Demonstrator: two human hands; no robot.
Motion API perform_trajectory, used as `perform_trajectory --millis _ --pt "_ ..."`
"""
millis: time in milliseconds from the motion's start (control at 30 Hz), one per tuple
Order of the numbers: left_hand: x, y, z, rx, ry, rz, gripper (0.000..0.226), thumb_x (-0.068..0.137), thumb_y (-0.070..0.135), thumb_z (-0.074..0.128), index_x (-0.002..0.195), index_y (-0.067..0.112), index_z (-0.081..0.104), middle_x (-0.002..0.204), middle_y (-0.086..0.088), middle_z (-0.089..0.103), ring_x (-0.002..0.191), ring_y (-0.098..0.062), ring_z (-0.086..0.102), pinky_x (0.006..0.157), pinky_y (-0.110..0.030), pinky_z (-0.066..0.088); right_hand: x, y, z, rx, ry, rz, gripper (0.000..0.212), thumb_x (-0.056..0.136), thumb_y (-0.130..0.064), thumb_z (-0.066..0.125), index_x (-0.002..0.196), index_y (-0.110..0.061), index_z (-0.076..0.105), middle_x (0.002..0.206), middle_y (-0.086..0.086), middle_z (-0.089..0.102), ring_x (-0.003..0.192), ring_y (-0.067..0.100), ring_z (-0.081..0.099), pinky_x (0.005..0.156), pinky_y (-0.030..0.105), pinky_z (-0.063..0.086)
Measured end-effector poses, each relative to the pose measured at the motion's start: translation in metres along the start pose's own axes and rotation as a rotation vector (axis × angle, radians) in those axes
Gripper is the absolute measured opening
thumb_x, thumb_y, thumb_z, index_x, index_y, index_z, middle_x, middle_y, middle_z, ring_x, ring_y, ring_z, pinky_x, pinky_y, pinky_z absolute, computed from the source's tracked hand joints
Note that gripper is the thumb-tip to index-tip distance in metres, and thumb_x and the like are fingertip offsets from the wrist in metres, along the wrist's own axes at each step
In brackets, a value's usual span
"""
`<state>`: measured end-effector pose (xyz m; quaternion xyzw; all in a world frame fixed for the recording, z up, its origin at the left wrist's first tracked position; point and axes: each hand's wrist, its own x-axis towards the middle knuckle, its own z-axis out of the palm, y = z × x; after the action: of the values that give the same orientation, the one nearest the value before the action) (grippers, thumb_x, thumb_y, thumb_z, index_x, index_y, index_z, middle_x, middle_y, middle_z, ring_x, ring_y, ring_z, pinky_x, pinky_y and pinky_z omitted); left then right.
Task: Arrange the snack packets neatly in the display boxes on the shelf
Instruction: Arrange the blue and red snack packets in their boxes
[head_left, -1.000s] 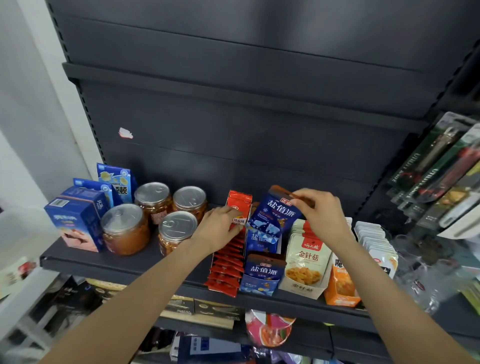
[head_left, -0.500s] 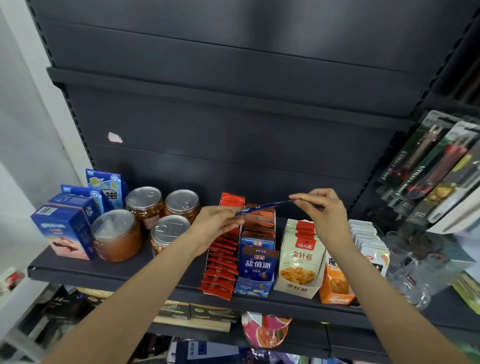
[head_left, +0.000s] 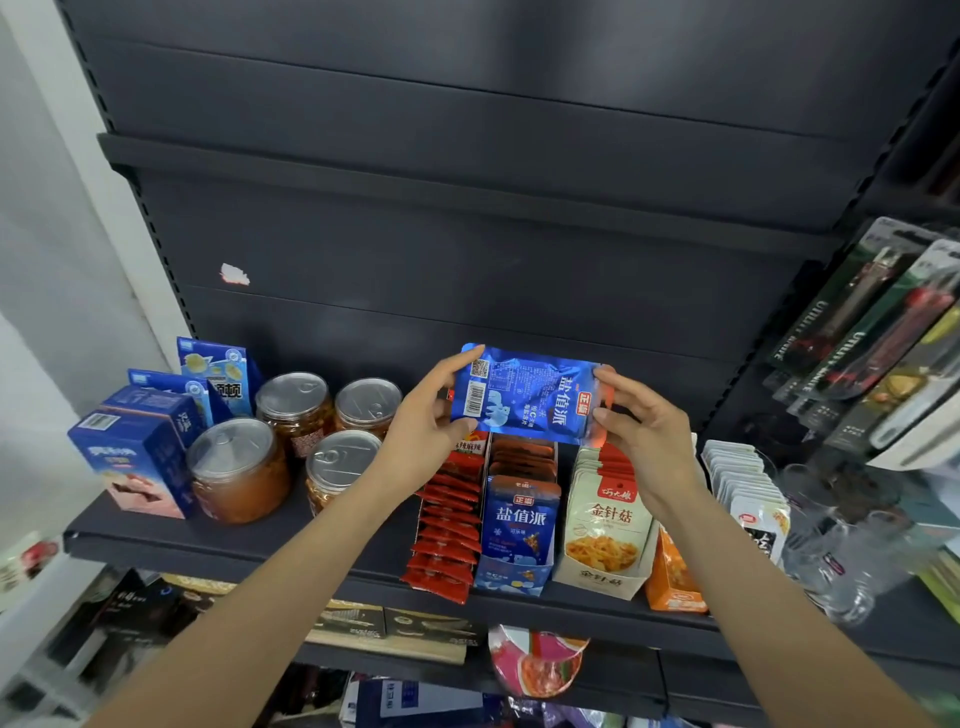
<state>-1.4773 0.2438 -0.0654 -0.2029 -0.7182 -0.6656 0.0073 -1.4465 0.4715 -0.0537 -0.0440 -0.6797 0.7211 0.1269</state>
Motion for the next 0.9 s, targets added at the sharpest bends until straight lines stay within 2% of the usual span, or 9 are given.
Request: perform_trajectory --millis 233,333,433,500,567,667,767,833,900 --pt "-0.007 -0.001 -0.002 0.112 0.017 0.104 0.065 0.091 0.001 0.057 0.127 0.052 0.039 0.123 0.008 0.049 0.122 -0.008 0.050 0.081 -0.022 0.055 0.001 0.009 0.003 0.093 0.020 -0.012 0.037 0.088 0.006 0.055 0.110 -0.022 0.066 0.109 -0.003 0.068 0.112 0.014 0.060 0.070 0.023 0.057" --pt "-0.004 -0.005 -0.002 0.098 0.022 0.067 0.065 0.090 0.002 0.058 0.128 0.051 0.038 0.124 0.004 0.050 0.120 -0.010 0.052 0.080 -0.024 0.056 0.003 0.009 0.002 0.073 0.006 -0.009 0.036 0.090 0.005 0.053 0.110 -0.023 0.066 0.111 -0.002 0.067 0.110 0.012 0.061 0.067 0.023 0.057" --pt "0.001 -0.012 -0.003 0.037 0.053 -0.037 0.061 0.089 -0.002 0.058 0.132 0.038 0.043 0.121 0.001 0.056 0.113 -0.011 0.058 0.080 -0.025 0.056 0.003 0.003 0.000 0.021 -0.014 0.009 0.037 0.095 0.002 0.041 0.110 -0.020 0.067 0.106 0.001 0.069 0.099 0.010 0.065 0.073 0.025 0.057" --pt "0.005 -0.016 -0.005 -0.093 0.050 -0.184 0.052 0.090 -0.003 0.055 0.132 0.028 0.051 0.121 -0.002 0.060 0.110 -0.014 0.061 0.082 -0.031 0.056 0.003 -0.003 -0.004 -0.092 -0.032 -0.036 0.040 0.096 0.003 0.038 0.111 -0.021 0.066 0.103 -0.002 0.069 0.095 0.004 0.065 0.077 0.022 0.057" --pt "0.009 -0.017 -0.005 -0.263 0.037 -0.327 0.043 0.092 -0.002 0.050 0.130 0.019 0.054 0.120 -0.007 0.062 0.104 -0.019 0.065 0.084 -0.035 0.056 0.003 -0.007 -0.007 -0.259 -0.067 -0.138 0.034 0.093 0.001 0.049 0.107 -0.025 0.065 0.103 -0.009 0.064 0.100 -0.001 0.061 0.078 0.018 0.055" --pt "0.016 -0.017 0.003 -0.317 0.029 -0.417 0.029 0.096 0.005 0.046 0.122 0.007 0.059 0.107 -0.010 0.066 0.091 -0.016 0.066 0.079 -0.028 0.054 0.010 -0.008 -0.010 -0.569 0.037 -0.350 0.018 0.083 -0.009 0.066 0.092 -0.024 0.069 0.105 -0.008 0.055 0.100 0.001 0.054 0.085 0.008 0.044" --pt "0.023 -0.026 0.016 -0.018 0.006 -0.430 0.031 0.100 0.025 0.042 0.117 0.007 0.060 0.100 -0.005 0.068 0.089 -0.015 0.066 0.076 -0.021 0.050 0.017 -0.012 -0.017 -0.710 0.133 -0.429 0.010 0.083 -0.017 0.067 0.092 -0.015 0.072 0.099 -0.007 0.062 0.094 0.006 0.057 0.077 0.006 0.041" --pt "0.025 -0.039 0.020 0.390 -0.081 -0.287 0.032 0.099 0.034 0.042 0.118 0.015 0.060 0.111 0.001 0.065 0.103 -0.013 0.061 0.079 -0.018 0.044 0.020 -0.014 -0.023 -0.769 0.141 -0.404 0.011 0.086 -0.019 0.064 0.091 -0.013 0.071 0.084 -0.008 0.066 0.083 0.010 0.062 0.065 0.016 0.046" --pt "0.025 -0.049 0.019 0.681 -0.255 -0.149 0.043 0.092 0.047 0.049 0.128 0.025 0.054 0.127 0.005 0.055 0.119 -0.010 0.048 0.093 -0.023 0.038 0.022 -0.013 -0.029 -0.836 0.141 -0.377 0.015 0.087 -0.022 0.064 0.094 -0.011 0.070 0.082 -0.005 0.067 0.080 0.010 0.061 0.060 0.020 0.046"
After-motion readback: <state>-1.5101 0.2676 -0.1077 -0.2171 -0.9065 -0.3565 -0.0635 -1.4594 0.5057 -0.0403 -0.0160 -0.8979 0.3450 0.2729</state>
